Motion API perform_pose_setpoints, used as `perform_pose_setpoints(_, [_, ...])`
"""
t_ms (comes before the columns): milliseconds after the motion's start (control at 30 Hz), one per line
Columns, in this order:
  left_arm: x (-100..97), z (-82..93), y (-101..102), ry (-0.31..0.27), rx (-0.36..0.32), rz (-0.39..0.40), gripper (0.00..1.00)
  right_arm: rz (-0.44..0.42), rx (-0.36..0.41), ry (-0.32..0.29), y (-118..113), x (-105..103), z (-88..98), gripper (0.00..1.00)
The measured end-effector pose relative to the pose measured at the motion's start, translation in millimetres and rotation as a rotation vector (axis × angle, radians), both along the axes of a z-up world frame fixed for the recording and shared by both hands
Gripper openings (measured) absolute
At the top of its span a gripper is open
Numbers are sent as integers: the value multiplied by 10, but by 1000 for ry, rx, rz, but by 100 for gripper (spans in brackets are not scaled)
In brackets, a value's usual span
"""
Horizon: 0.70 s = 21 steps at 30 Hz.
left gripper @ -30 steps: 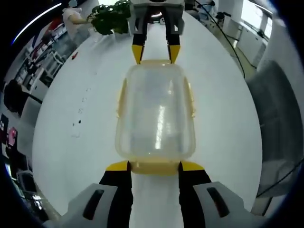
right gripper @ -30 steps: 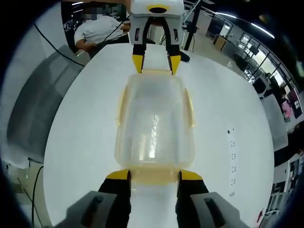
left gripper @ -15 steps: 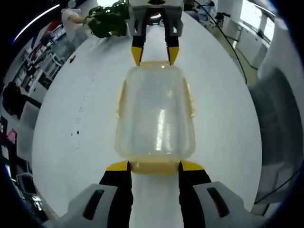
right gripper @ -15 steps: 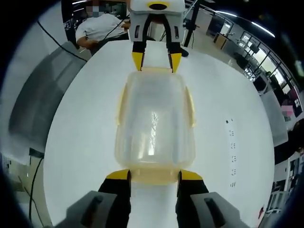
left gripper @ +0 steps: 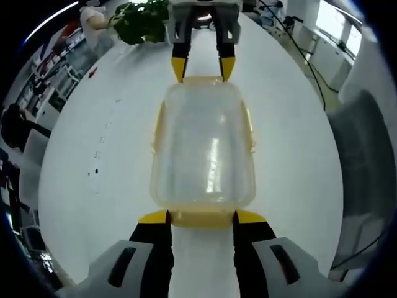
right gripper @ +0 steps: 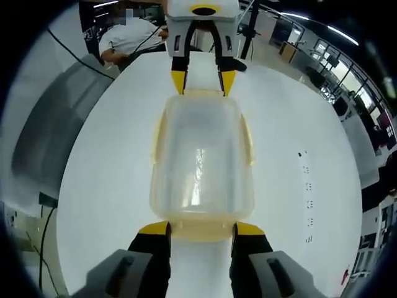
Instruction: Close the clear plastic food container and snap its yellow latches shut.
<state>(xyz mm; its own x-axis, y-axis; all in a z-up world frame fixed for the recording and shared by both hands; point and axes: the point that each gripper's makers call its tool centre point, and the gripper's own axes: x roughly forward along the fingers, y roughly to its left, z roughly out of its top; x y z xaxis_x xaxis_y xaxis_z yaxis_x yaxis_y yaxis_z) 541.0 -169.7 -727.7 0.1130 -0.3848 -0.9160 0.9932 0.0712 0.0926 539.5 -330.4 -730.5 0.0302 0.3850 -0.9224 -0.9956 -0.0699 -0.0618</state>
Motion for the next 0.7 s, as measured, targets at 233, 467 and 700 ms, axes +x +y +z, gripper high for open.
perform_pose_setpoints(233, [14,-68,-13,13,6,-12,35,-7,-4,15,-15,-10,-63,35])
perform_pose_setpoints(467, [8,-96,-75,19,2,-24,36,-24,-7,28,-81,-19,-131,35])
perform_pose_setpoints(700, [11,-128,-46,30,5,-19,36,-28,2,33,-51,-7,-134,35])
